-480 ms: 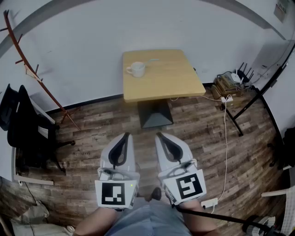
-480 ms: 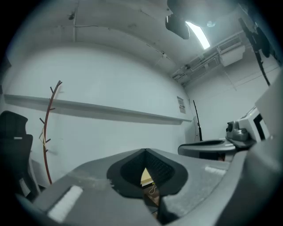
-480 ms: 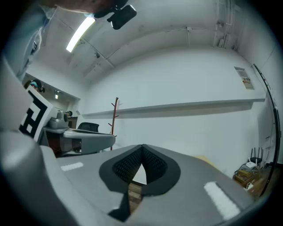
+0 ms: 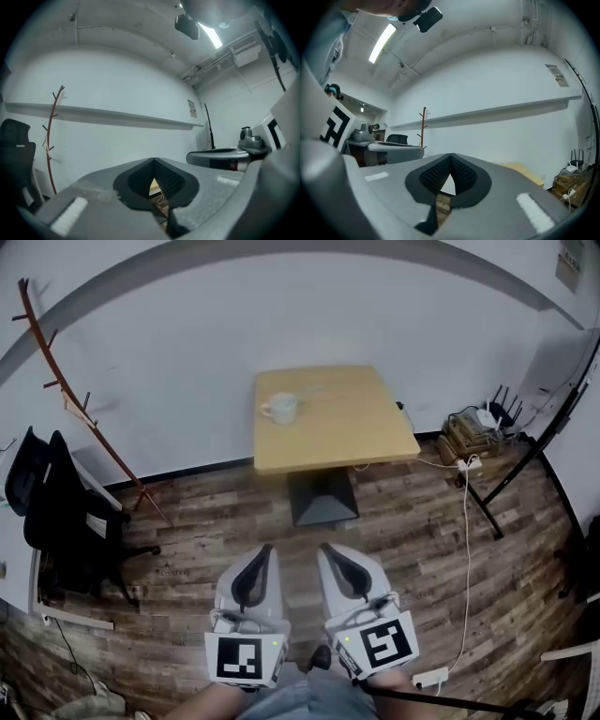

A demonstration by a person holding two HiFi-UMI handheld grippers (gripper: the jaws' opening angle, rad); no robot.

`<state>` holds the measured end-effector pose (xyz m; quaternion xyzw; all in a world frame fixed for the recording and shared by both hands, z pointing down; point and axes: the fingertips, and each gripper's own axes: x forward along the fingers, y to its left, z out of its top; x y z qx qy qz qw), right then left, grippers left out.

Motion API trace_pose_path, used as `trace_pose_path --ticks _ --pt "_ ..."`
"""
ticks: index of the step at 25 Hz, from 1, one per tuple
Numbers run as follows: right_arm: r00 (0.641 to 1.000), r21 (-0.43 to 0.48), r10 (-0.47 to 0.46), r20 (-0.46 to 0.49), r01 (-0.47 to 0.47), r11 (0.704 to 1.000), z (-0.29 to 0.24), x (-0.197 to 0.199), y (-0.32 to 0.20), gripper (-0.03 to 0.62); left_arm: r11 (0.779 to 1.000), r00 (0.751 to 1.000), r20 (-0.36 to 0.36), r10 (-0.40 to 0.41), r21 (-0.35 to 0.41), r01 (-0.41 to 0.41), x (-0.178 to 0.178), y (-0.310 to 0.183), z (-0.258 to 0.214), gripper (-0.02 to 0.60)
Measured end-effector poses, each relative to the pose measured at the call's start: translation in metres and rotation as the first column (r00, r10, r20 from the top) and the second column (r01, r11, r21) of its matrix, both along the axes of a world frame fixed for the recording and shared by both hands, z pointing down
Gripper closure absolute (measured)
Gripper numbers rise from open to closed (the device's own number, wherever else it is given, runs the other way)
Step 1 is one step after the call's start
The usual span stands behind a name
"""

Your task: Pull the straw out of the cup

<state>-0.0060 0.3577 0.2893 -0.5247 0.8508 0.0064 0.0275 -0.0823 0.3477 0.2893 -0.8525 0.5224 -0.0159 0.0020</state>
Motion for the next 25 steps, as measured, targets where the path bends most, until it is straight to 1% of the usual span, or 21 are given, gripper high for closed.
trace_pose_path --ticks 3,6,11,16,19,25 --pt "1.0 -0.022 -0.008 0.011 0.009 1.0 0.01 0.008 0.001 0.586 1.0 1.0 0.005 -0.013 -0.006 0.013 0.006 0.004 0.006 0.563" --pt "0.999 -0.052 -0.026 0.024 0.027 0.998 0.02 0.008 -0.001 0.586 0.999 0.999 0.029 -0.023 -0.023 0.023 0.006 0.005 0.017 0.563" --pt "0.999 -0.081 -0.027 0.031 0.03 0.996 0.034 0.007 -0.019 0.586 0.997 0.999 0.017 -0.038 -0.068 0.039 0.002 -0.013 0.03 0.562" --pt "1.0 -0.118 -0.011 0.013 0.012 0.993 0.047 0.011 -0.058 0.586 0.997 1.0 0.006 -0.007 -0.083 0.008 0.007 -0.058 0.042 0.563" --pt "1.0 -0.123 0.004 0.003 -0.004 0.992 0.046 0.011 -0.088 0.586 0.995 1.0 -0.015 0.004 -0.099 -0.005 0.008 -0.089 0.042 0.563" --pt "1.0 -0.127 0.008 -0.014 -0.009 0.992 0.045 -0.006 -0.153 0.586 0.994 0.999 -0.037 0.011 -0.108 -0.015 -0.008 -0.152 0.041 0.562"
